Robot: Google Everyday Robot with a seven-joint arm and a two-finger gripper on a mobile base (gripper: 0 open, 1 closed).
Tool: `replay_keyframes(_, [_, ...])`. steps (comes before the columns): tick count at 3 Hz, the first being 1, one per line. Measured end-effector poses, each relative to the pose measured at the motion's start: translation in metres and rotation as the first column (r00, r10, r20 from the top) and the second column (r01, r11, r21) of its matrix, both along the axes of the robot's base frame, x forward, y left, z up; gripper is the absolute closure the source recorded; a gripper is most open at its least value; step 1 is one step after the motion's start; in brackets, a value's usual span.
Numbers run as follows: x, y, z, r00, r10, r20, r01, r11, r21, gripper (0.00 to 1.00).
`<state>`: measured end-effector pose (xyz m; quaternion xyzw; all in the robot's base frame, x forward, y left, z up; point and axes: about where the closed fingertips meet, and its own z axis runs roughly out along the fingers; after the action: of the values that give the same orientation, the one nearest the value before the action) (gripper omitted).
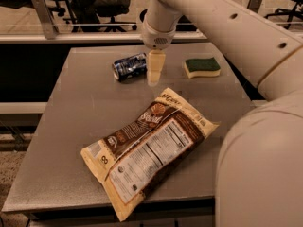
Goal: Pick pepsi can
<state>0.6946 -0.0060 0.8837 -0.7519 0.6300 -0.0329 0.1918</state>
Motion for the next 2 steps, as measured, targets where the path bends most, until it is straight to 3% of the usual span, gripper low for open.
replay_keyframes(2, [0.016,0.037,-0.019,0.9977,0.066,-0.011,-0.067,0.995,-0.07,0.0])
